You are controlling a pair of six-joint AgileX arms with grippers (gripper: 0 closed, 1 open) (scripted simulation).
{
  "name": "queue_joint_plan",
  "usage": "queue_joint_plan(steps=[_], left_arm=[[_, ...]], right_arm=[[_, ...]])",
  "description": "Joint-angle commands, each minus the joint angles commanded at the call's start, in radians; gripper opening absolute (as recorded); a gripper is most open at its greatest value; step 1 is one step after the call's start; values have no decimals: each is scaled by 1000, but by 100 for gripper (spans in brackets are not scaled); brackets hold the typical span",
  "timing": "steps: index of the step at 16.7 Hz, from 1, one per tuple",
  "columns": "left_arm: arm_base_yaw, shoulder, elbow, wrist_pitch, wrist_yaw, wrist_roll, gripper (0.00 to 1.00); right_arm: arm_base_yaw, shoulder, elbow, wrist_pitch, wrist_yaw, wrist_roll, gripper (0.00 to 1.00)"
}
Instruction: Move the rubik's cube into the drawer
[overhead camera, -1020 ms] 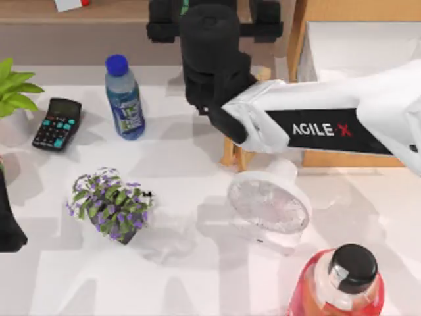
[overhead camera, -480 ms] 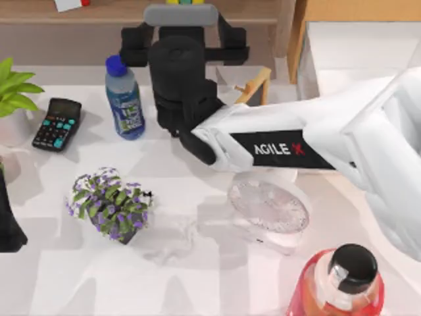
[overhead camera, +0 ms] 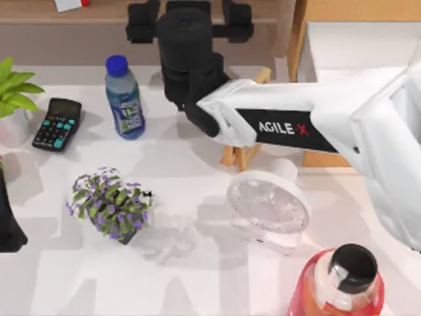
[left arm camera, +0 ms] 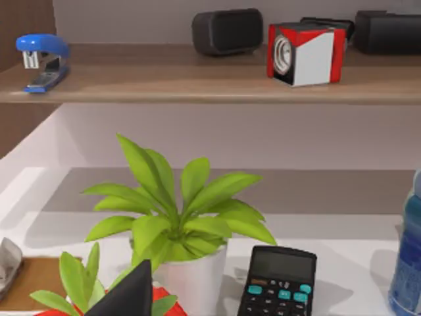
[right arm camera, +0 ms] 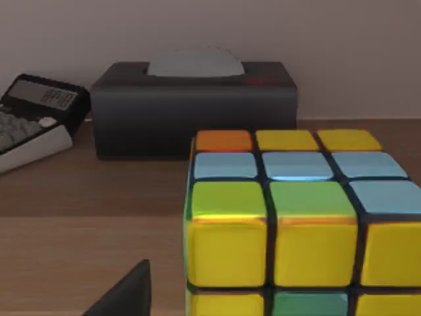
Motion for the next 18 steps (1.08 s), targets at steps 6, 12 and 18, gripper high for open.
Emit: queue_joint_plan(steps=[6, 12, 18], left_arm=[[0, 0, 0, 0, 0, 0, 100], [0, 0, 0, 0, 0, 0, 100], [0, 0, 0, 0, 0, 0, 100]], right_arm=[[-15, 115, 192, -72, -16, -6, 100], [-15, 129, 205, -73, -14, -7, 92], [-15, 129, 205, -73, -14, -7, 47]])
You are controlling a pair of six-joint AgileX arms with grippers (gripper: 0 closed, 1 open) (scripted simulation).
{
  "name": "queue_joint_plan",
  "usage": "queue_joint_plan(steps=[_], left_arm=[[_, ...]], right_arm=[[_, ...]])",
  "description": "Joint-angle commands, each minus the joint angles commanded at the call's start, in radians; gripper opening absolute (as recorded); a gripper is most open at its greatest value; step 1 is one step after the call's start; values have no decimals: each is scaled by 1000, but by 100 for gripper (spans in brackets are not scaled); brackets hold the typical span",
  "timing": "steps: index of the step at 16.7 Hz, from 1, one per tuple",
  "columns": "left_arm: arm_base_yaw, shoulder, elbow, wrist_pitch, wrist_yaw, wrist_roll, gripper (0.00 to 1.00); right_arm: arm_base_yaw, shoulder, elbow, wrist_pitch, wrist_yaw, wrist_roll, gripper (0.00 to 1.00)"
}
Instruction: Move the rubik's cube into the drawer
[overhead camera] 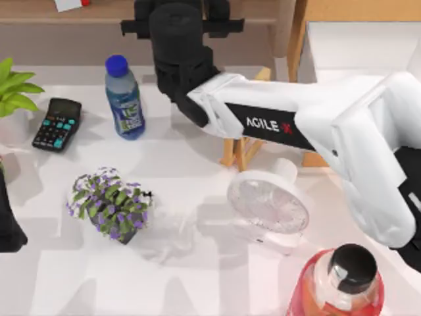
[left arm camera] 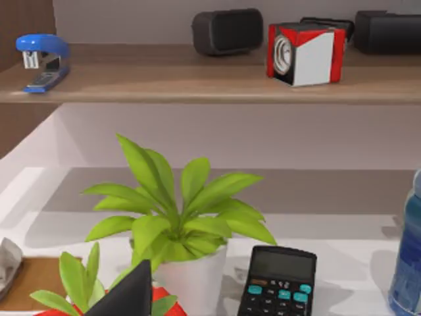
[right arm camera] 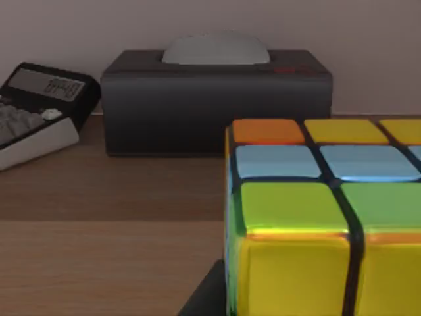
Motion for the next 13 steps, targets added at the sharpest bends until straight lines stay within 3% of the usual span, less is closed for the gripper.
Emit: queue_joint_plan(steps=[6, 13], left_arm=[[0, 0, 0, 0, 0, 0, 100], [0, 0, 0, 0, 0, 0, 100]], right_arm=[[0, 0, 0, 0, 0, 0, 2], [0, 0, 0, 0, 0, 0, 0]])
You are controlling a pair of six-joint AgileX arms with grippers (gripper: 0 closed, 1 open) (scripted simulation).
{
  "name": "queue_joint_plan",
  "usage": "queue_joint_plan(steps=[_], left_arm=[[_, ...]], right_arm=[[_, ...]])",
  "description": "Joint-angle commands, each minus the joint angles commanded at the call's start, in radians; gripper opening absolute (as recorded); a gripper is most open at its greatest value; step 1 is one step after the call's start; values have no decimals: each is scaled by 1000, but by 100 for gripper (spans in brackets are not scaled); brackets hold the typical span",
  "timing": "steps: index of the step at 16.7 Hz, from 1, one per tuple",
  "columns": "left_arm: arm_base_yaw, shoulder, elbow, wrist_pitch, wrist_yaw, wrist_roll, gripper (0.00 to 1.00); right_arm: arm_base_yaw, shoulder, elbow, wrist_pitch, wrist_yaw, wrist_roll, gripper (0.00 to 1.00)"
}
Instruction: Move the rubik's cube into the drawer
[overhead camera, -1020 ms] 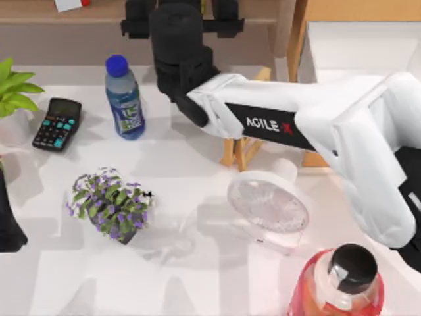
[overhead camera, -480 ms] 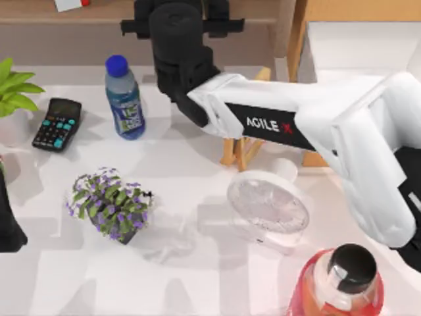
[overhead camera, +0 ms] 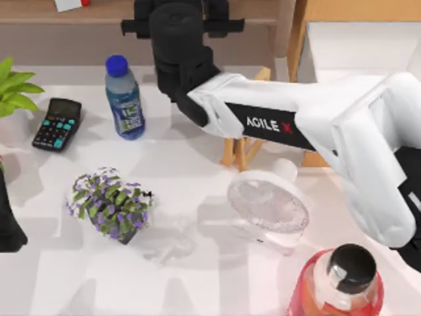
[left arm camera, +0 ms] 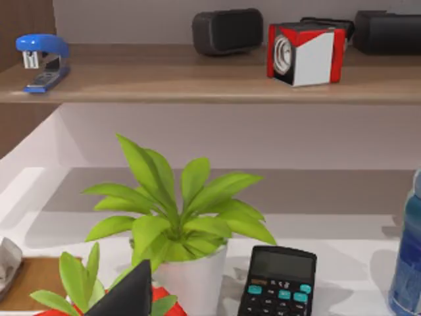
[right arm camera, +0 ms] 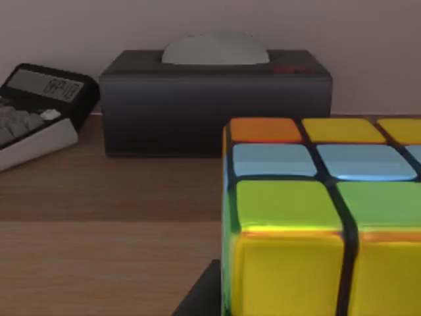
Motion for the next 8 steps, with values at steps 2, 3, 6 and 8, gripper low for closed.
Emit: queue_joint_plan(steps=[2, 3, 6, 8], left_arm=[[0, 0, 0, 0, 0, 0, 100], [0, 0, 0, 0, 0, 0, 100], [0, 0, 0, 0, 0, 0, 100], [0, 0, 0, 0, 0, 0, 100]], right_arm=[[3, -2, 0, 0, -1, 2, 0], [3, -5, -2, -1, -2, 2, 0], [5, -49, -26, 1, -14, 1, 0], [7, -74, -44, 12, -16, -2, 0]])
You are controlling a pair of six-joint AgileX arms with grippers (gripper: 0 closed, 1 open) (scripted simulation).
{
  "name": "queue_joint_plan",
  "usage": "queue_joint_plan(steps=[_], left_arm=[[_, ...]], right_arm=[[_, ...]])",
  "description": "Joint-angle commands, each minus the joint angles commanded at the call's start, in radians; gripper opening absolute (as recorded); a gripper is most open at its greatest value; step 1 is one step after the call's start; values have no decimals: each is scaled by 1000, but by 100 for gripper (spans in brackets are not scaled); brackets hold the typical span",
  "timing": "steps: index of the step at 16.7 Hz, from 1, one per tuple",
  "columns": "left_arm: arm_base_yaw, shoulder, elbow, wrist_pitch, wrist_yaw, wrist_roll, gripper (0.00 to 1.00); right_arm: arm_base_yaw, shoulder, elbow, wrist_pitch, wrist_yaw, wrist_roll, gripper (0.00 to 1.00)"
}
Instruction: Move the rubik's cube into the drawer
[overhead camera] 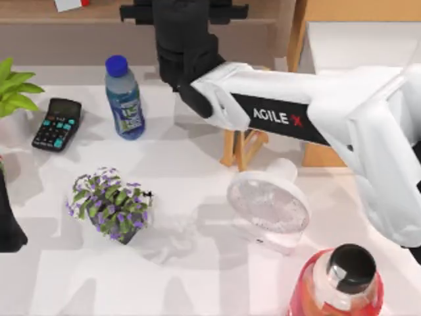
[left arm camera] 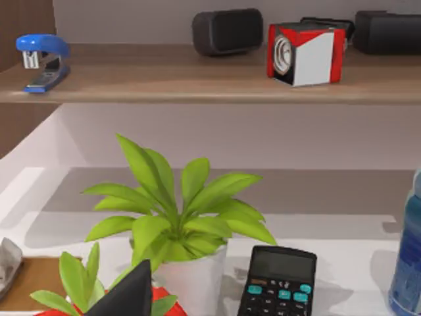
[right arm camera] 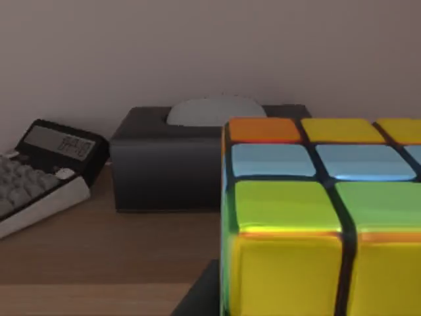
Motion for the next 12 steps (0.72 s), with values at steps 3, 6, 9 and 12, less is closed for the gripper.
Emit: queue_joint_plan(steps=[3, 6, 9, 12], left_arm=[[0, 0, 0, 0, 0, 0, 100], [0, 0, 0, 0, 0, 0, 100], [0, 0, 0, 0, 0, 0, 100], [0, 0, 0, 0, 0, 0, 100]], right_arm=[[4, -27, -38, 1, 17, -1, 0], [20, -27, -60, -6, 38, 5, 0], [21, -26, -61, -6, 39, 5, 0], [15, -29, -57, -15, 33, 8, 0]])
